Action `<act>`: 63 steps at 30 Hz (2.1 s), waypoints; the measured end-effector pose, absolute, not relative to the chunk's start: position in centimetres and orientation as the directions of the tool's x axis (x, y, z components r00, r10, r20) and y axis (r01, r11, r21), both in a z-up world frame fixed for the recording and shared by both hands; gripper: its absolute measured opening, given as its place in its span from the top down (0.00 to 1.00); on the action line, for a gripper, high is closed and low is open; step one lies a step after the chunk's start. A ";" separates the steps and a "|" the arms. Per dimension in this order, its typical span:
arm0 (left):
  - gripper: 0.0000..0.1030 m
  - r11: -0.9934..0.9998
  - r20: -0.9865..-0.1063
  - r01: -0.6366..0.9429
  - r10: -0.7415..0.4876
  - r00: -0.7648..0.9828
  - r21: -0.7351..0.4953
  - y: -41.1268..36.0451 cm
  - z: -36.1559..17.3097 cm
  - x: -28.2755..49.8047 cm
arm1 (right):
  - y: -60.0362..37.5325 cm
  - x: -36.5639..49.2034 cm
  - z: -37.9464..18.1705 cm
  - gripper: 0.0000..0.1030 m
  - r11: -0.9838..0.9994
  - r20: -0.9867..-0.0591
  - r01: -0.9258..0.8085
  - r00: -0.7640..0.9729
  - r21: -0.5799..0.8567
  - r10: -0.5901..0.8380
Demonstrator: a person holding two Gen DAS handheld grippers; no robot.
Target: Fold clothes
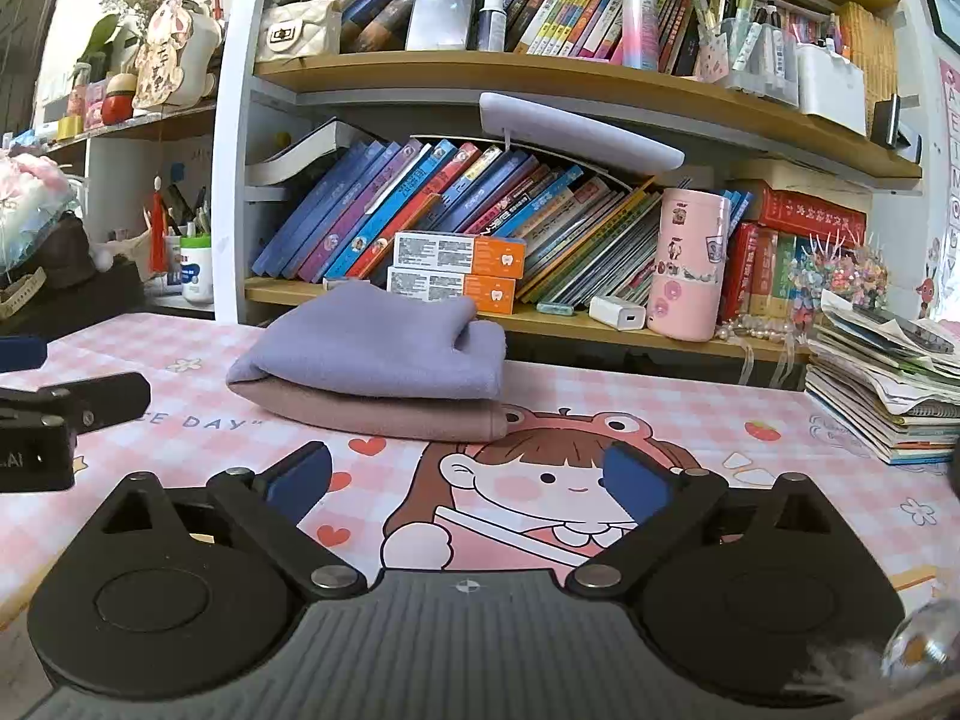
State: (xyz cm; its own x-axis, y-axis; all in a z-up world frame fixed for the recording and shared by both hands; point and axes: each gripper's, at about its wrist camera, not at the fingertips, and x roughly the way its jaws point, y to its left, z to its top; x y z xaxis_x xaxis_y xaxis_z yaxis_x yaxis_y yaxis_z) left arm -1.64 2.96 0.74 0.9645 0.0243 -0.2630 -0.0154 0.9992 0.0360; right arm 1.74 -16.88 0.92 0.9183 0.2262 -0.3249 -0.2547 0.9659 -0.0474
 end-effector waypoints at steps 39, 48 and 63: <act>0.00 0.998 -0.360 0.002 0.021 0.933 0.063 2.6 0.3 -0.1 | -16.8 3.4 0.4 0.00 0.965 -0.419 -0.262 0.879 -0.021 0.230; 0.00 0.998 -0.358 0.011 0.014 0.933 0.067 2.4 0.3 -0.2 | -16.8 3.3 0.3 0.00 0.965 -0.420 -0.260 0.878 -0.019 0.228; 0.00 0.998 -0.367 0.001 0.019 0.930 0.056 2.6 0.3 0.0 | -16.9 3.4 0.3 0.00 0.966 -0.421 -0.259 0.878 -0.017 0.229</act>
State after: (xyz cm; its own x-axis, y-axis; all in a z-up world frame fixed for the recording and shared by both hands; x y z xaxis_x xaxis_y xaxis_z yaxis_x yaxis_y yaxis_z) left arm 0.03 2.61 0.30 0.9301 0.0193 -0.3667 0.0013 0.9984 0.0557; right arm 3.39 -16.92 0.28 0.8779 0.2286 -0.4208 -0.2595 0.9656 -0.0167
